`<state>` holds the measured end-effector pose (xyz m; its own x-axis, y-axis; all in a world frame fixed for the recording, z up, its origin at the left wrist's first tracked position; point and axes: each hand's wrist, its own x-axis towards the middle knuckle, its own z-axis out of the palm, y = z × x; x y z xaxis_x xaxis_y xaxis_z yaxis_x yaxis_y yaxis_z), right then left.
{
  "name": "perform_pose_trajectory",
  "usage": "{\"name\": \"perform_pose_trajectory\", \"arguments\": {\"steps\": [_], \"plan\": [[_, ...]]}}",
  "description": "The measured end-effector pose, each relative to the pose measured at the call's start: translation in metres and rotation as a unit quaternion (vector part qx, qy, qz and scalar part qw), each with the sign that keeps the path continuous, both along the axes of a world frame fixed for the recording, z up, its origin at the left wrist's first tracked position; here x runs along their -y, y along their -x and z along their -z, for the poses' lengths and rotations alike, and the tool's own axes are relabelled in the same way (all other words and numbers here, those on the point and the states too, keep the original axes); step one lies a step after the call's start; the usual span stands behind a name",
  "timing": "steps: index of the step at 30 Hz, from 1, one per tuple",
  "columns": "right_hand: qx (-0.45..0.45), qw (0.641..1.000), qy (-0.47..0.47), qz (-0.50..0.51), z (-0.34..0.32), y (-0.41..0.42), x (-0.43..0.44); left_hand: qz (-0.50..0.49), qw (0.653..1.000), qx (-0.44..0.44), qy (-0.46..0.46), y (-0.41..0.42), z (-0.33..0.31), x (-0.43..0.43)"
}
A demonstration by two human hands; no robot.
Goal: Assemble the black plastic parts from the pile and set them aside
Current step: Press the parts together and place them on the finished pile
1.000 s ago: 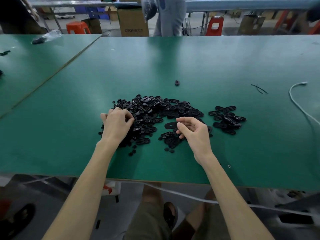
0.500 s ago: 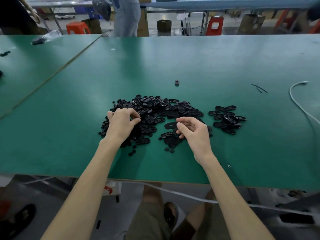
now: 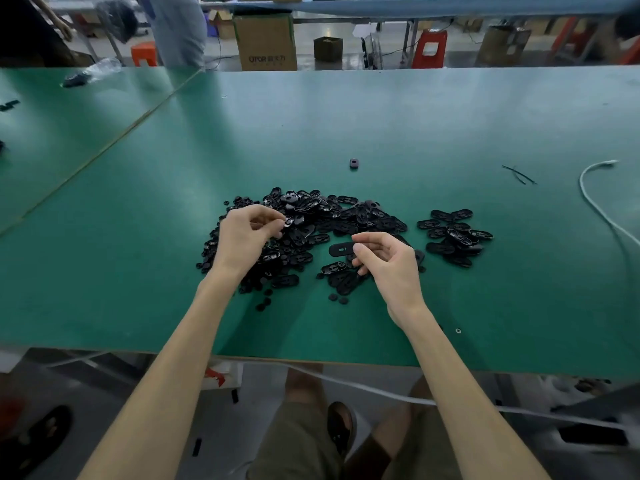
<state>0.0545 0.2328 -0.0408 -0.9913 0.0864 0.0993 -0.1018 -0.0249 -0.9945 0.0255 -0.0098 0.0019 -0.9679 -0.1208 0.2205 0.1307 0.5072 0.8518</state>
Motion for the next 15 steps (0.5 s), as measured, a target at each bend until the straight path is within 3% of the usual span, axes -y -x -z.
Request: {"name": "perform_pose_trajectory", "arguments": {"steps": [6, 15], "plan": [[-0.008, 1.0, -0.001, 0.004, 0.0, -0.001, -0.001, 0.117, 0.982, 0.009, -0.151, -0.008, 0.004, -0.042], [-0.019, 0.999, 0.013, 0.045, 0.001, 0.002, -0.003, 0.041, 0.968, -0.059, -0.241, -0.019, 0.028, -0.086]]}}
